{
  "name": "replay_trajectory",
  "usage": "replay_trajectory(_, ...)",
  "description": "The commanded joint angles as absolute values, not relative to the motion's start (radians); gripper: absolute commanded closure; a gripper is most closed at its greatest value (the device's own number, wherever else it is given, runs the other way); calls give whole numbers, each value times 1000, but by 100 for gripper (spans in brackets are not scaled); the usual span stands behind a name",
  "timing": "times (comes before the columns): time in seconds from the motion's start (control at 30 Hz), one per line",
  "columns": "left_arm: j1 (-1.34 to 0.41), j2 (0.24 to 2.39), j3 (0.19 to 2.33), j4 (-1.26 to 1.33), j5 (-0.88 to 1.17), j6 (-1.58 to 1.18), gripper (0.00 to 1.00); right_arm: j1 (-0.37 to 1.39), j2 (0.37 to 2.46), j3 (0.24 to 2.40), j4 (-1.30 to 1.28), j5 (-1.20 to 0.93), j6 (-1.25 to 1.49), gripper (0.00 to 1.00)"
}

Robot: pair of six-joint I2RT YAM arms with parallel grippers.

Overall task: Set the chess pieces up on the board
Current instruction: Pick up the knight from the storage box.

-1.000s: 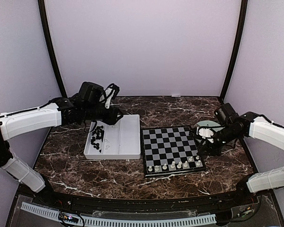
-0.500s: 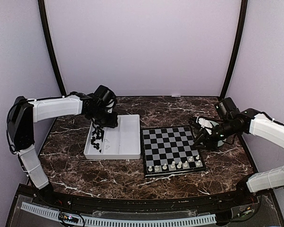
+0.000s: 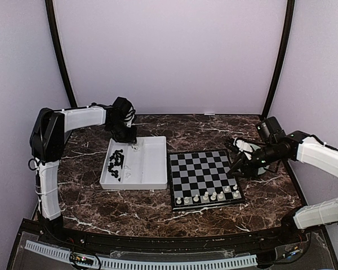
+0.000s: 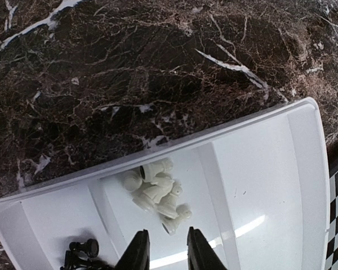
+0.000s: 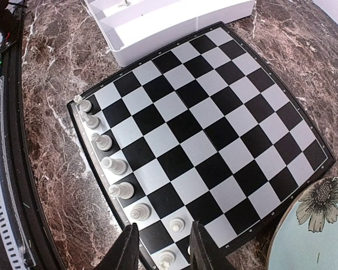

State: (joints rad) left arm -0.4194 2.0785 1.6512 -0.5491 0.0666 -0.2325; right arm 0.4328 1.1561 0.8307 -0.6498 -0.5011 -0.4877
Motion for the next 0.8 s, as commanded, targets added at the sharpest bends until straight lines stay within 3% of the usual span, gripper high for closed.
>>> replay_trajectory(0.0,-425,2114,1697,-553,83,-238,75,428,1134,815,-621,-509,-479,67)
replay_trajectory(0.77,-425,2243,1822,-730,-46,-21,70,428,1146,813,-613,-527,-472,67)
